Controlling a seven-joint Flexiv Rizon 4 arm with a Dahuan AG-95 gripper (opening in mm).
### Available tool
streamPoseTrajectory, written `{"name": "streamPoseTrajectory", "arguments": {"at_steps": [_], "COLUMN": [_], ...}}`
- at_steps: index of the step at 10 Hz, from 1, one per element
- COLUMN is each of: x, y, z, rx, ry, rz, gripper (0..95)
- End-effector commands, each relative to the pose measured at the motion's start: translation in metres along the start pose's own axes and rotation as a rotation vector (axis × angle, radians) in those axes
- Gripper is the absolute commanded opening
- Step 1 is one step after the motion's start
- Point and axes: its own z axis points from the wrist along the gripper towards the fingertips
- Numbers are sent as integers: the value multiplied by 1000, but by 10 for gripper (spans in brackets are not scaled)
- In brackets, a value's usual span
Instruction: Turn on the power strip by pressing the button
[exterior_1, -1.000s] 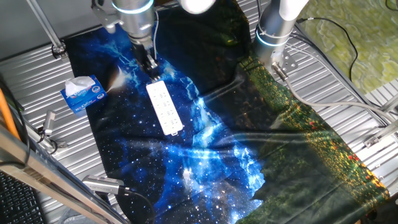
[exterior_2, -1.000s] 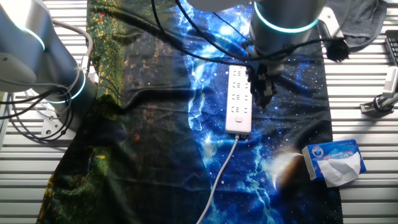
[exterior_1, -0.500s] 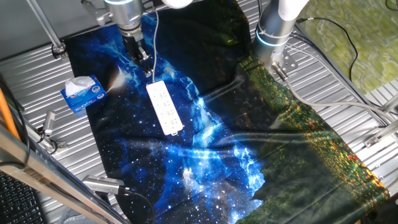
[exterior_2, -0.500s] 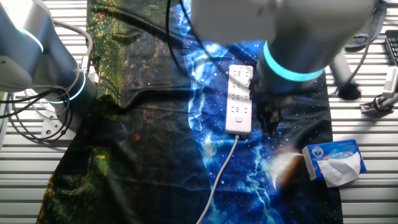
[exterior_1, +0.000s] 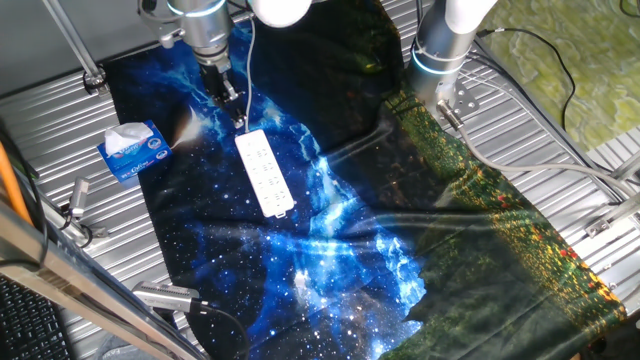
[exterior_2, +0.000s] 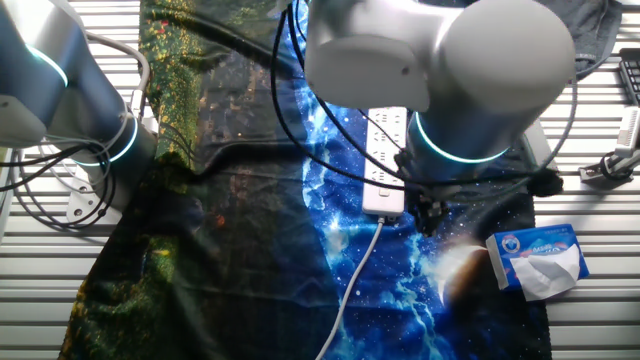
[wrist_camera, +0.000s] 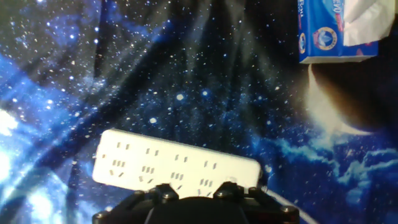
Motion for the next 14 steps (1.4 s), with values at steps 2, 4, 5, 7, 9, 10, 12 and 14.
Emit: {"name": "streamPoseTrajectory", "arguments": {"at_steps": [2,4,5,7,9,10,12,14], "x": [4,4,4,4,4,4,3,3], "y": [-5,-5,-5,-5,-4,-4,-5,-5], "z": [9,9,9,10,10,10,10,10], "rx": [13,11,11,18,23,35,51,45], "ry": [46,76,75,68,58,57,50,45], "rz": [71,99,96,91,88,80,81,94], "gripper": [760,760,760,760,760,760,760,760]}}
